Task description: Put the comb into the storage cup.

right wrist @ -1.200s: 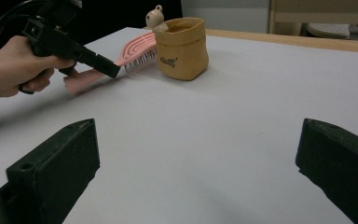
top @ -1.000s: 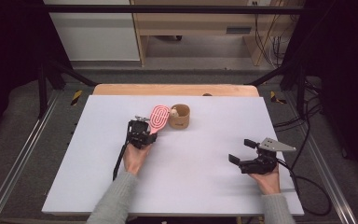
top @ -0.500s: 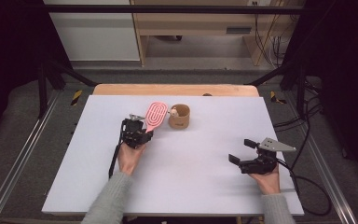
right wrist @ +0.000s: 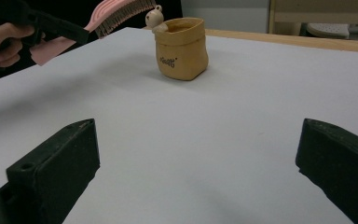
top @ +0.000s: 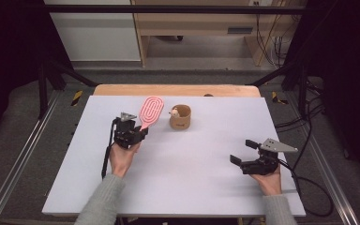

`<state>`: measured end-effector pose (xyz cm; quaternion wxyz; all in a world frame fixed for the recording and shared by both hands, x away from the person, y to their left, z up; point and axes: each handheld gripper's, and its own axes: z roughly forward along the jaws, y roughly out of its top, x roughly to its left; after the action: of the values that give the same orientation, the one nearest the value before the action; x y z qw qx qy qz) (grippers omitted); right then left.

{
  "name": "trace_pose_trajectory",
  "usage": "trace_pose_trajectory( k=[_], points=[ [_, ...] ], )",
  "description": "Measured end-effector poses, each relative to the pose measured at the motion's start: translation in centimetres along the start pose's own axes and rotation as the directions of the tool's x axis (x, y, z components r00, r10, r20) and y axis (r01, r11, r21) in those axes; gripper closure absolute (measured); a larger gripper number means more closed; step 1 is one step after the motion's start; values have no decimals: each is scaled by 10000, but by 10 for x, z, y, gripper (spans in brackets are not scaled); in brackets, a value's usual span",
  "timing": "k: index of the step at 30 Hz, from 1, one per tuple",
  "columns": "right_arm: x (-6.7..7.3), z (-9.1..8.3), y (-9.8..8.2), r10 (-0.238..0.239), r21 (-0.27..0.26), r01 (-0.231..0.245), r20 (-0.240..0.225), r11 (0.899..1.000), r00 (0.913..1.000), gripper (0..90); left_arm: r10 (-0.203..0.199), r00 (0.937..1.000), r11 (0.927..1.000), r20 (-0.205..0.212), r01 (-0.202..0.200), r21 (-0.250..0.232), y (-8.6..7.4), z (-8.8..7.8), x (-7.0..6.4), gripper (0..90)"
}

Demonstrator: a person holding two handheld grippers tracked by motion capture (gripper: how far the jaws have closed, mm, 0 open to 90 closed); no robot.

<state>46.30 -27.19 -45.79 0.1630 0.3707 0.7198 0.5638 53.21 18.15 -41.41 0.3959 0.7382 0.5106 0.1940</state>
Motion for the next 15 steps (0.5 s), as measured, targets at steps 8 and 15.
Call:
trace_pose_trajectory(
  k=[8,15],
  points=[
    [0,0,0,5,4,-5,-1,10000,10000,3,208,9997,9978,137,-199,-628,-1,-20,3,692],
    [1,0,1,-16,2,16,-45,10000,10000,3,433,9986,9932,291,-399,-1090,-4,-36,2,692]
  ],
)
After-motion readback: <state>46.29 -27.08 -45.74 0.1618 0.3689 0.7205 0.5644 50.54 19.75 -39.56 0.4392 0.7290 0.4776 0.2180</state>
